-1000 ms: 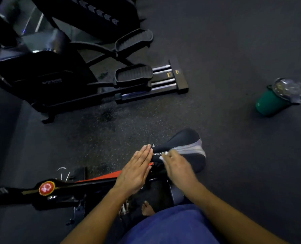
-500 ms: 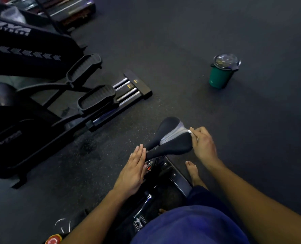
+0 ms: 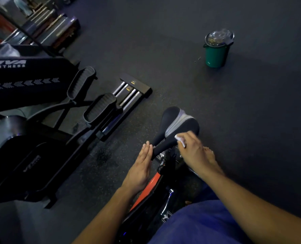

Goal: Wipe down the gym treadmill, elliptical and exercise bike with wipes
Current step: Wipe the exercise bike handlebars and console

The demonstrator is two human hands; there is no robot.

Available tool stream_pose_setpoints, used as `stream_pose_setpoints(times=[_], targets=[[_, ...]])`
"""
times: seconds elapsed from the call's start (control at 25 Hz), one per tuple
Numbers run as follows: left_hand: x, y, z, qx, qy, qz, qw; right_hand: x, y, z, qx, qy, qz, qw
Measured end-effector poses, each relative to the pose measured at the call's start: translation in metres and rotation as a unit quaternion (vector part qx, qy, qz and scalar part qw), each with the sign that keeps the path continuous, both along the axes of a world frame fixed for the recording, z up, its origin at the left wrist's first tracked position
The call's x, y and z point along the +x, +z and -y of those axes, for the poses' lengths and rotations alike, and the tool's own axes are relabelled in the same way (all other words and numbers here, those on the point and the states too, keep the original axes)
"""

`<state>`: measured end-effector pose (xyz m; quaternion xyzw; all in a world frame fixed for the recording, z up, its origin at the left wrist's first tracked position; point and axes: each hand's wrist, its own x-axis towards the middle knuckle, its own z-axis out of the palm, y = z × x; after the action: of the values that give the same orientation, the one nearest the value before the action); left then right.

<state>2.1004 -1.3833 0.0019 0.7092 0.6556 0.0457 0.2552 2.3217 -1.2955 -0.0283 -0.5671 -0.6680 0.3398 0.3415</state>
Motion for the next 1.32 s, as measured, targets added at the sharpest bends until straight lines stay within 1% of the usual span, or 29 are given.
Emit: stream_pose_setpoints(times=[0.12, 0.2, 0.24, 0.28, 0.36, 0.44, 0.48, 0.52, 0.56, 0.6, 0.68, 0.72, 0.76, 0.84, 0.92, 1.0, 1.08, 1.16, 1.32], targets=[[-0.004, 0.0, 0.0, -0.001, -0.014, 0.004, 1.0, -0.04, -0.002, 0.027, -0.039, 0.064, -0.067, 0.995], [-0.007, 0.004, -0.003, -0.012, -0.019, -0.001, 1.0, -0.043, -0.002, 0.026, -0.05, 0.1, -0.087, 0.99], [-0.009, 0.007, -0.005, -0.01, -0.026, -0.001, 1.0, -0.037, -0.001, 0.025, -0.049, 0.097, -0.095, 0.99], [-0.011, 0.011, -0.008, -0.002, -0.037, 0.0, 0.999, -0.024, 0.0, 0.024, -0.041, 0.073, -0.1, 0.992], [-0.014, 0.019, -0.02, 0.014, -0.071, -0.003, 0.997, 0.015, 0.002, 0.017, -0.024, -0.04, -0.093, 0.995], [-0.01, 0.024, -0.048, 0.035, -0.104, -0.012, 0.994, 0.06, 0.002, -0.011, -0.014, -0.147, -0.075, 0.986], [-0.006, 0.025, -0.066, 0.041, -0.117, -0.017, 0.992, 0.076, 0.004, -0.031, -0.011, -0.168, -0.065, 0.984], [0.0, 0.025, -0.085, 0.044, -0.132, -0.023, 0.99, 0.085, 0.006, -0.053, -0.009, -0.158, -0.063, 0.985], [0.008, 0.024, -0.104, 0.043, -0.148, -0.028, 0.988, 0.086, 0.006, -0.073, -0.005, -0.123, -0.067, 0.99], [0.019, 0.021, -0.122, 0.038, -0.164, -0.032, 0.985, 0.082, 0.007, -0.089, -0.001, -0.074, -0.071, 0.995], [0.035, 0.013, -0.149, 0.021, -0.18, -0.035, 0.983, 0.059, 0.006, -0.107, 0.0, 0.035, -0.041, 0.999], [0.041, 0.008, -0.158, 0.011, -0.183, -0.032, 0.982, 0.049, 0.005, -0.111, -0.004, 0.066, -0.026, 0.997], [0.045, 0.003, -0.163, 0.005, -0.184, -0.025, 0.983, 0.044, 0.001, -0.114, -0.02, 0.071, -0.03, 0.997], [0.046, -0.007, -0.165, 0.013, -0.18, -0.009, 0.983, 0.046, -0.005, -0.114, -0.07, 0.047, -0.077, 0.993], [0.043, -0.013, -0.163, 0.03, -0.172, 0.005, 0.985, 0.052, -0.012, -0.102, -0.108, 0.015, -0.15, 0.983], [0.04, -0.019, -0.164, 0.036, -0.172, 0.019, 0.984, 0.052, -0.02, -0.078, -0.111, -0.044, -0.195, 0.973], [0.039, -0.021, -0.164, 0.044, -0.176, 0.025, 0.983, 0.045, -0.026, -0.049, -0.081, -0.118, -0.206, 0.968], [0.038, -0.022, -0.167, 0.045, -0.18, 0.031, 0.982, 0.039, -0.034, -0.032, -0.059, -0.191, -0.221, 0.955], [0.038, -0.022, -0.166, 0.05, -0.174, 0.04, 0.983, 0.022, -0.049, -0.011, -0.138, -0.277, -0.236, 0.921]])
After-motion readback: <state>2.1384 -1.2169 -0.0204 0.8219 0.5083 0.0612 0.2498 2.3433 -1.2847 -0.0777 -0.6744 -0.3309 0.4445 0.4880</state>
